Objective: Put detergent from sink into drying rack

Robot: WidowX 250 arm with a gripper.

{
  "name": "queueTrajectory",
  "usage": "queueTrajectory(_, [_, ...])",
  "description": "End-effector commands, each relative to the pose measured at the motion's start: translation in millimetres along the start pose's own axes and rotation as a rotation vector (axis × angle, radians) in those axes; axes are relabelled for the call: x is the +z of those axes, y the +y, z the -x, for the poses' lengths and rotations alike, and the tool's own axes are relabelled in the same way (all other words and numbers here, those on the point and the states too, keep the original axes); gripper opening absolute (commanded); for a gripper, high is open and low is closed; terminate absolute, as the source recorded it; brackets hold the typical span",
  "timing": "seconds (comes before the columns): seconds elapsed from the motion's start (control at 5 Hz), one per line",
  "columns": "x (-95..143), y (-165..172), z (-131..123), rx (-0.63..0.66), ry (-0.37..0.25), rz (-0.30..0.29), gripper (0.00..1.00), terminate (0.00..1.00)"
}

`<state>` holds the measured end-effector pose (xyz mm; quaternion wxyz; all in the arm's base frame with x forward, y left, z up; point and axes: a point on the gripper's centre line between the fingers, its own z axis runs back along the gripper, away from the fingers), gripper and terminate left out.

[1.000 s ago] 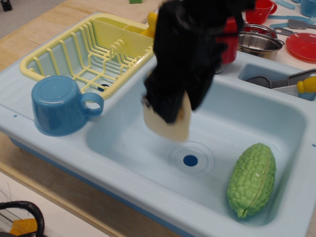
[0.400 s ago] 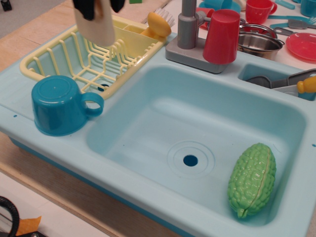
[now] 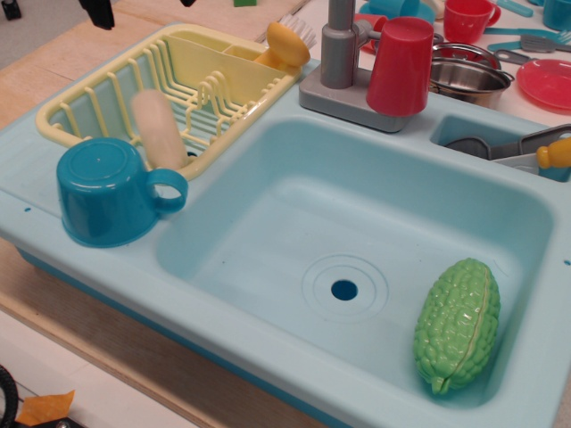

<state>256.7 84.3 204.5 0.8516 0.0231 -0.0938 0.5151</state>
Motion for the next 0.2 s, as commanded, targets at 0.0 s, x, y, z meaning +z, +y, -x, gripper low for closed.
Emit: queueTrajectory(0.0, [9.5,-0.6,-5.4,0.008,-0.029,0.024,1.0,1.0])
